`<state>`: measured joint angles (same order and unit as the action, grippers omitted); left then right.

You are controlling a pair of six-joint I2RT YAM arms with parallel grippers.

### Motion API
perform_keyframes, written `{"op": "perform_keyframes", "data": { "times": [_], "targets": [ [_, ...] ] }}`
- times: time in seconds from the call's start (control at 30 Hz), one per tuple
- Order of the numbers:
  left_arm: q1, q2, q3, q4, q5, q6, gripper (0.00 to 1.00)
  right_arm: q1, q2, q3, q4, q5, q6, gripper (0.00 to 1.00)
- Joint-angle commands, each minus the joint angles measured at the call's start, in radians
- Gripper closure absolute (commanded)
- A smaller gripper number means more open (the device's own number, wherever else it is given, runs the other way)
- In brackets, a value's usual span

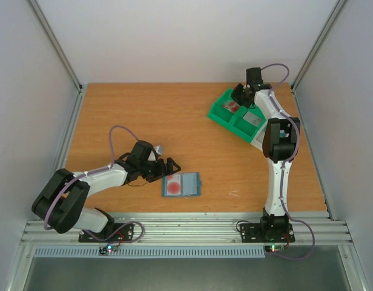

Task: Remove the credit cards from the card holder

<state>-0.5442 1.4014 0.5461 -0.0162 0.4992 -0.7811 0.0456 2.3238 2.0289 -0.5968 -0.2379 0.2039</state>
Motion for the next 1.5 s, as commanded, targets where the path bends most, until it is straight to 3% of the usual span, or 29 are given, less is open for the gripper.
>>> {"op": "perform_keyframes", "data": {
  "times": [0.0,0.33,0.73,1.47],
  "targets": [
    [0.003,-0.018,0.014,0.055,0.016,-0.011,0.01,-0.006,0.03,0.055,-0.048,0.012,-0.013,0.94],
    [0.003,-0.067,0.008,0.021,-0.006,-0.01,0.01,-0.004,0.024,0.061,-0.052,0.013,-0.025,0.93],
    [0.003,-0.103,0.094,-0.236,-0.054,0.13,0.05,0.028,-0.134,-0.042,-0.032,-0.081,-0.038,0.89],
    [0.006,-0.066,-0.009,-0.095,0.088,0.062,0.17,0.196,-0.574,-0.527,0.002,-0.182,-0.013,0.73]
  ]
}}
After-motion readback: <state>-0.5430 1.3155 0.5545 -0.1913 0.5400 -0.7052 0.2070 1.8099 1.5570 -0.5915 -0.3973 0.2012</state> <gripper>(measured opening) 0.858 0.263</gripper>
